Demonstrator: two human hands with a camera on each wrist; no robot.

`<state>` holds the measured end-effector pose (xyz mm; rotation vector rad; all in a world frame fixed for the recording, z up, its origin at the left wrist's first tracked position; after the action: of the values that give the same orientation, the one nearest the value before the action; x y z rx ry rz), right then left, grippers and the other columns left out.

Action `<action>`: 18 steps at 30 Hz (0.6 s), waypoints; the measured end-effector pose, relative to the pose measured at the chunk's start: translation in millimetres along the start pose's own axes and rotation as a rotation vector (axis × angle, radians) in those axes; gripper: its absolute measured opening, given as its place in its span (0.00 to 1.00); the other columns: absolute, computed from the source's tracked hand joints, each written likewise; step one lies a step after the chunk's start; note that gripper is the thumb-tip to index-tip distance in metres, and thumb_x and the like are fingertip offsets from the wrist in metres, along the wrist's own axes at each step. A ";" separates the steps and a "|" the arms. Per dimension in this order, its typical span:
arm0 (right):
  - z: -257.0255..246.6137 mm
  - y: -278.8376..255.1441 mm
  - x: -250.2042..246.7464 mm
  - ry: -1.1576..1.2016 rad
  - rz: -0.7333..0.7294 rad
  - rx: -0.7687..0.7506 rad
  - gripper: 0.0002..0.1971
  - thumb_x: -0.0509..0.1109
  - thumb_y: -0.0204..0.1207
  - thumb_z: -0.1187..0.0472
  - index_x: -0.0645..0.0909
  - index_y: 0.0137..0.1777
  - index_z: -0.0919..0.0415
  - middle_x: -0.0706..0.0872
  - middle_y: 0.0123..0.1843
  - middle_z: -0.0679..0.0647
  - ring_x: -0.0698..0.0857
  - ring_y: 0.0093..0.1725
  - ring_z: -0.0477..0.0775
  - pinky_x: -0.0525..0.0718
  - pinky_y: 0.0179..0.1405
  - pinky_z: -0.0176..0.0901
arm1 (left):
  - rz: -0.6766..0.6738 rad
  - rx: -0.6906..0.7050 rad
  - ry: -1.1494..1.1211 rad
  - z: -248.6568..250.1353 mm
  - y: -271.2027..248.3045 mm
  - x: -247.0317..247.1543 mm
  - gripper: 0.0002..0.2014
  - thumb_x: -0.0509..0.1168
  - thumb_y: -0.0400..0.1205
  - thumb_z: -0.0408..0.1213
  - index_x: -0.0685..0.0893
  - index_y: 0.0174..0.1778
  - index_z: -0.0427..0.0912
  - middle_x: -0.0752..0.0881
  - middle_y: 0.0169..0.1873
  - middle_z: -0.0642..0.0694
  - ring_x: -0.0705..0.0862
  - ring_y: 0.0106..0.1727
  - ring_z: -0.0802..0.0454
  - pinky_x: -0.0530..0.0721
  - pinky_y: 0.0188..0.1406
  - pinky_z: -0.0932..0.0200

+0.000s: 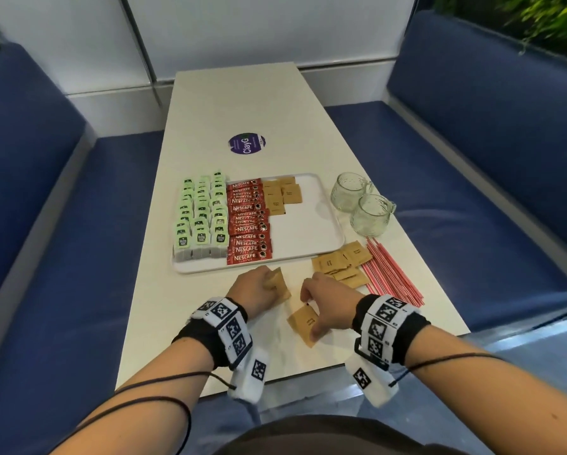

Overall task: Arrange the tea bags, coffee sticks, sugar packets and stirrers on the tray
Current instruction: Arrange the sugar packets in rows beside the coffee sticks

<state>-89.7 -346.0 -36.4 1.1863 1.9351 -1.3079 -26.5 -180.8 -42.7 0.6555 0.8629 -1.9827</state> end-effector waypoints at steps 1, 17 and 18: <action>-0.6 1.2 -0.5 0.009 -0.005 0.005 0.36 0.88 0.56 0.54 0.75 0.63 0.55 0.77 0.58 0.52 0.80 0.53 0.53 0.83 0.50 0.43 | 0.021 0.006 -0.056 -2.6 -0.8 -2.0 0.08 0.70 0.78 0.36 0.77 0.39 0.48 0.82 0.37 0.50 0.81 0.43 0.48 0.73 0.37 0.59; -11.3 13.3 -24.8 0.191 0.075 0.075 0.13 0.70 0.79 0.58 0.74 0.58 0.62 0.83 0.48 0.56 0.81 0.36 0.52 0.76 0.26 0.38 | -0.059 -0.263 -1.107 -22.6 -8.7 -12.4 0.07 0.67 0.81 0.28 0.76 0.42 0.39 0.81 0.25 0.42 0.80 0.25 0.49 0.82 0.23 0.61; -13.8 13.6 -27.4 0.224 0.076 0.050 0.10 0.68 0.80 0.58 0.74 0.56 0.61 0.82 0.41 0.53 0.81 0.31 0.50 0.76 0.25 0.38 | -0.058 -0.272 -1.099 -19.4 -9.4 -12.2 0.05 0.65 0.82 0.27 0.76 0.45 0.39 0.85 0.30 0.38 0.84 0.30 0.45 0.87 0.27 0.56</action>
<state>-63.8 -341.6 -15.5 1.4711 1.9991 -1.2346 -26.1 -156.0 -43.0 -0.6058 0.4221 -1.8292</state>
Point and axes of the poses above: each hand's wrist, its own y-axis towards the middle knuckle, its own x-axis out of the palm, z = x × y, the point moved 2 cm from there along y, towards the middle knuckle
